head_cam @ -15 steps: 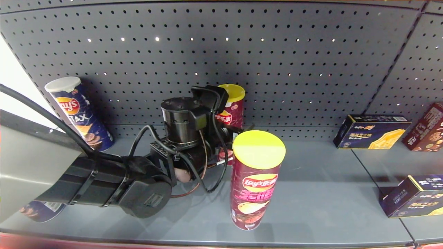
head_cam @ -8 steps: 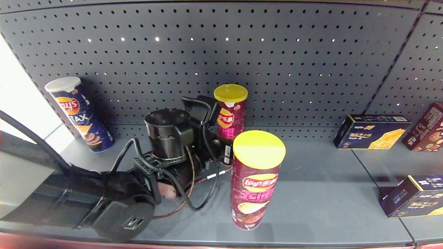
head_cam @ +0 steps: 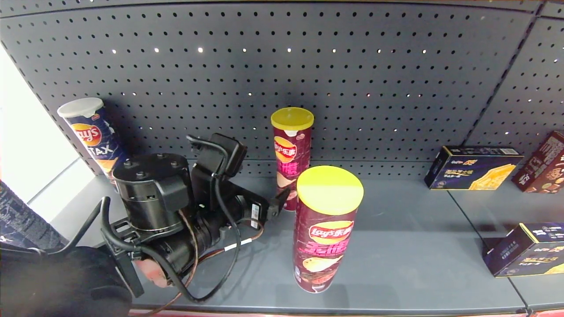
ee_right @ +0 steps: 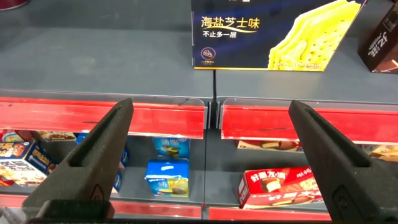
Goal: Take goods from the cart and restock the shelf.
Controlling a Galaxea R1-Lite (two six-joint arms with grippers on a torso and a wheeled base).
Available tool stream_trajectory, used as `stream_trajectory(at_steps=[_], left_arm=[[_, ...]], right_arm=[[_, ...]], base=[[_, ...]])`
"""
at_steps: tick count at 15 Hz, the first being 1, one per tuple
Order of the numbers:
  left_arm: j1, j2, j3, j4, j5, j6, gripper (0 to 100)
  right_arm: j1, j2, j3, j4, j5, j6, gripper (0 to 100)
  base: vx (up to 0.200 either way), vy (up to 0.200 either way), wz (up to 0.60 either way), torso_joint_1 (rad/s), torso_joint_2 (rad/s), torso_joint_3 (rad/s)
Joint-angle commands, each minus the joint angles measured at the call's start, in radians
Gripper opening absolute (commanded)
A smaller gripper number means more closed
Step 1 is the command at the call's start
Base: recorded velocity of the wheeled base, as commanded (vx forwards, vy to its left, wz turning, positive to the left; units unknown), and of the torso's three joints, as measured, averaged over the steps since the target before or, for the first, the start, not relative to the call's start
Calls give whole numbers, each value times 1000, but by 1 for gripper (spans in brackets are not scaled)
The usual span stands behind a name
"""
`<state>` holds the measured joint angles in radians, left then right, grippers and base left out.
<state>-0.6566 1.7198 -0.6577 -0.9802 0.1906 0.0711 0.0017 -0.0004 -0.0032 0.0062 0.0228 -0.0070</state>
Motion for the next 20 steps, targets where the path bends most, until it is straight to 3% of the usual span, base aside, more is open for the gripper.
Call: stream_trajectory(at_steps=[1, 4, 7, 8, 15, 20], left_arm=[[9, -29, 30, 0, 1, 1, 100], [37, -28, 43, -2, 4, 7, 100], [72, -14, 33, 0, 4, 44, 100], [84, 14, 9, 2, 10, 72, 100], [157, 165, -180, 9, 15, 84, 100], [157, 188, -191, 2, 10, 81, 100]], right_arm=[[0, 0, 0, 0, 0, -1, 100], [0, 0, 0, 0, 0, -1, 100], [1, 0, 0, 0, 0, -1, 100], [0, 0, 0, 0, 0, -1, 100], [0, 0, 0, 0, 0, -1, 100], [1, 0, 0, 0, 0, -1, 100]], base=[[0, 0, 0, 0, 0, 0], [0, 0, 0, 0, 0, 0], [0, 0, 0, 0, 0, 0], [0, 0, 0, 0, 0, 0], [0, 0, 0, 0, 0, 0], [0, 0, 0, 0, 0, 0]])
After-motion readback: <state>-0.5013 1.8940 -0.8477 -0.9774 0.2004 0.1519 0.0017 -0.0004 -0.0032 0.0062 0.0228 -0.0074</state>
